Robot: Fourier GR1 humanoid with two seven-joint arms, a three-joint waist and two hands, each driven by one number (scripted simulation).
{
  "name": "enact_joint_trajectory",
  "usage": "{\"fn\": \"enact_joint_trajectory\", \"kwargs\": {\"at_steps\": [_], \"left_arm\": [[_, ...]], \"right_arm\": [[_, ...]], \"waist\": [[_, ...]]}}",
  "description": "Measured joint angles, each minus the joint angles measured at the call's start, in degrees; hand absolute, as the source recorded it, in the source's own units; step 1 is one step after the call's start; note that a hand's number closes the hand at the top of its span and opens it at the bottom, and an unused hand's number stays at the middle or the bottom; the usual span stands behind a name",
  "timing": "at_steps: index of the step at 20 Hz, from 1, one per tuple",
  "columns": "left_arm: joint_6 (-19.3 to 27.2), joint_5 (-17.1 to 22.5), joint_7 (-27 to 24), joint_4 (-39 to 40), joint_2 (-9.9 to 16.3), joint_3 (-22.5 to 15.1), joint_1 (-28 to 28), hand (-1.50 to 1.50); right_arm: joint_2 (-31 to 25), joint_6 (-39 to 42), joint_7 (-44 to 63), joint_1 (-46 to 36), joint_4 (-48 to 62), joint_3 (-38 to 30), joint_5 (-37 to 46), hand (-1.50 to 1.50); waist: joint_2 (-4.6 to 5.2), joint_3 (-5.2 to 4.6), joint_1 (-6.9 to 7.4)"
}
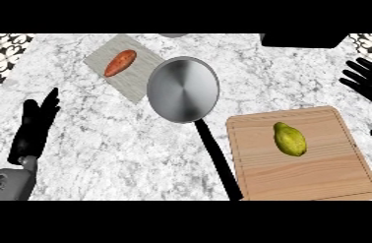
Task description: Pick the pear from the cutting board and place it in the pan
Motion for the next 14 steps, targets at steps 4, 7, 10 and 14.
{"fn": "enact_joint_trajectory", "kwargs": {"at_steps": [4, 7, 10, 14], "left_arm": [[-0.17, -0.41, 0.79, 0.41, -0.12, -0.09, -1.10, 0.00], [-1.06, -0.10, 0.62, 0.55, 0.53, 0.68, -1.08, 0.00], [-0.93, -0.34, 1.05, 0.23, 0.36, 1.08, -0.70, 0.00], [-1.51, -0.49, -0.11, -0.15, 0.01, 1.77, 1.26, 0.00]], "right_arm": [[-2.87, 5.52, -0.58, -4.52, 1.15, 4.02, 7.42, -1.50], [-3.25, 8.00, -2.19, -7.24, 1.14, 7.09, 13.54, -1.50], [-2.41, 8.95, -4.89, -9.25, 1.11, 9.82, 19.93, -1.50], [-0.35, 8.99, -7.52, -10.37, 1.67, 13.22, 27.31, -1.50]], "waist": [[0.00, 0.02, 0.22], [-0.12, -0.02, 0.14], [-0.28, -0.02, -0.25], [-0.45, -0.06, -0.72]]}}
